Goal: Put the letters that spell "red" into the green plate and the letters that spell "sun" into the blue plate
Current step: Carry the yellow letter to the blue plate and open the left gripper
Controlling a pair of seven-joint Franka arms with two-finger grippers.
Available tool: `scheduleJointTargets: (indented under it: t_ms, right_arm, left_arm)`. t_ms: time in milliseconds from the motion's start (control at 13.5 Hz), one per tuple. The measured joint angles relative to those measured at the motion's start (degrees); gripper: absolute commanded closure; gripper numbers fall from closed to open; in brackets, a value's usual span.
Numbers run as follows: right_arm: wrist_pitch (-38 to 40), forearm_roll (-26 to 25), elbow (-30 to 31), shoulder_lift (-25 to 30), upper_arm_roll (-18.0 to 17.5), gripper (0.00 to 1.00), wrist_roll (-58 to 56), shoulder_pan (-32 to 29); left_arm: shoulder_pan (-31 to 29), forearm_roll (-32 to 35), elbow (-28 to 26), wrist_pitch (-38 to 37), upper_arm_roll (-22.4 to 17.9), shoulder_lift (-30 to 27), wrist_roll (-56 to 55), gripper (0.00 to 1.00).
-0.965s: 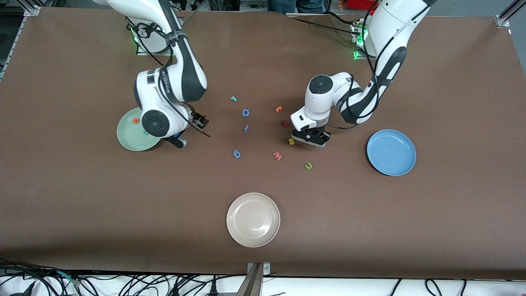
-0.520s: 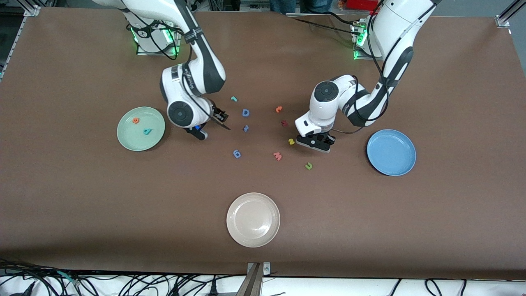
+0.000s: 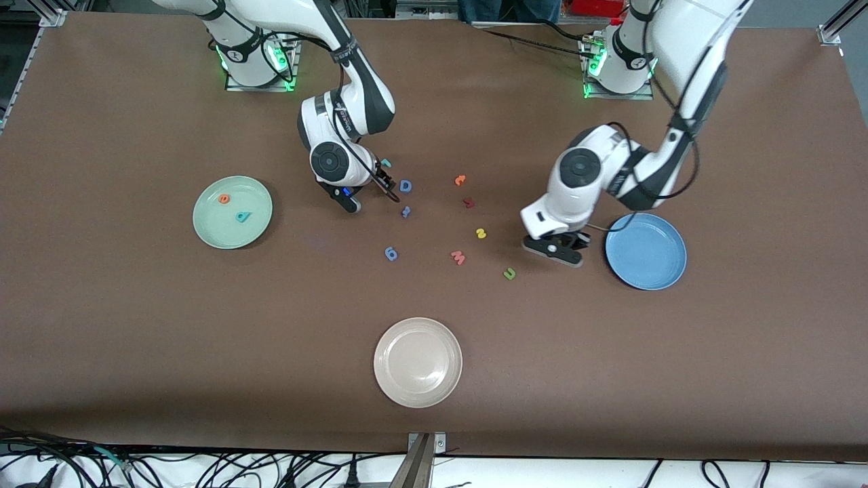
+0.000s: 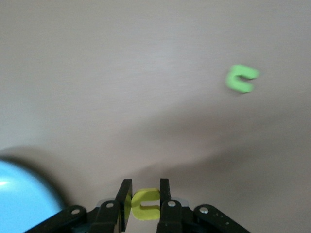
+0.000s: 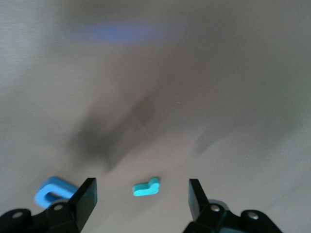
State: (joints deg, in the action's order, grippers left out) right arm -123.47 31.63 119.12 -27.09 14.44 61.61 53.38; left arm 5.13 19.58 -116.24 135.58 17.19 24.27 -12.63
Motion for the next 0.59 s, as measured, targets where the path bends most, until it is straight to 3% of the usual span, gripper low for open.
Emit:
scheduleJointTargets:
  t_ms: [223,445,520,594]
  right_arm:
    - [-4.75,3.56,2.82,0.07,-2.12,0.17,0.16,-0.01]
    - [-8.07,5.41,4.57,0.24,-4.16,0.17,0.56,0.02]
    - [-8.09,5.47,4.79,0.57,-4.26,0.17,0.65,0.02]
    - [-8.09,5.57,5.06,0.91,-4.43,0.18,0.80,0.02]
  left_arm:
    - [-7.02,-1.79,1.91,-6.27,-0.17,-2.04,12.13,0.72]
    - [-12.34,-1.81,2.32,-7.03,-1.57,-1.81,21.28,0.71]
    - [-13.65,-1.84,2.31,-7.20,-1.83,-1.33,22.83,0.63]
    - [-14.51,-1.84,2.32,-7.23,-1.91,-0.63,23.45,0.47]
